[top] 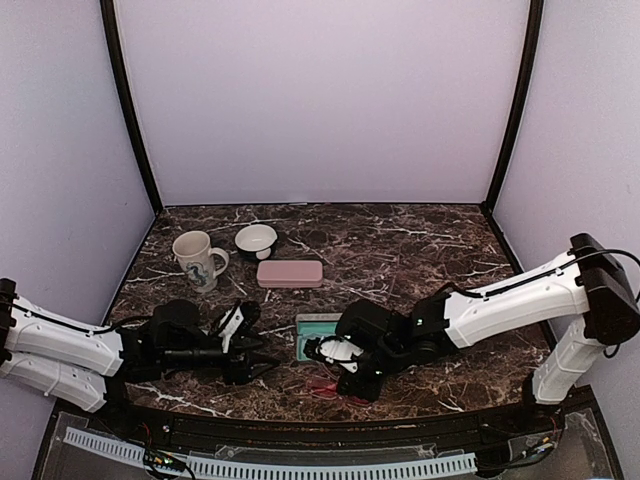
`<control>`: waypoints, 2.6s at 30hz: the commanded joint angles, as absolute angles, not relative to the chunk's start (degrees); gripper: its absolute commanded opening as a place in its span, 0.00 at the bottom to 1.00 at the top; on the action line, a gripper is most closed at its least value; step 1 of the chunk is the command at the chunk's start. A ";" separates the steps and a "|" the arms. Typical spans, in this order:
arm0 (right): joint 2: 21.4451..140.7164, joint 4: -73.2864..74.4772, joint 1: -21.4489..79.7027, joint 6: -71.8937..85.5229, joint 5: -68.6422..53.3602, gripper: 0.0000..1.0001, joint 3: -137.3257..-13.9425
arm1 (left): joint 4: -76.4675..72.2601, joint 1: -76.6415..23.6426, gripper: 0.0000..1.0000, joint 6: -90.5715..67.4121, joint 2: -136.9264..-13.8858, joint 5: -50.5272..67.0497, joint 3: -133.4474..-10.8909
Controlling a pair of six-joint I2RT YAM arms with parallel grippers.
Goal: Organize the sunglasses
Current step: Pick up the sunglasses from the center of the board, then adjust the sunglasses at the center of the board.
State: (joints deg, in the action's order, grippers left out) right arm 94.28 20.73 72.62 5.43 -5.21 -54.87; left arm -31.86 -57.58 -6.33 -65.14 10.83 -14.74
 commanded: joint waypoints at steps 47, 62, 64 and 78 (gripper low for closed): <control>93.91 15.98 59.25 14.41 -35.67 0.00 -54.49 | -30.64 -71.13 0.52 35.64 -91.62 6.35 -28.43; 95.25 15.69 59.15 14.29 -35.62 0.02 -53.90 | -29.37 -71.19 0.26 35.81 -93.27 4.41 -29.35; 95.49 15.89 59.19 14.23 -35.86 0.04 -53.91 | -29.43 -71.19 0.25 35.51 -93.05 4.01 -29.36; 97.12 18.05 59.41 13.63 -37.24 0.31 -55.60 | -28.49 -71.19 0.13 34.17 -90.44 1.58 -28.90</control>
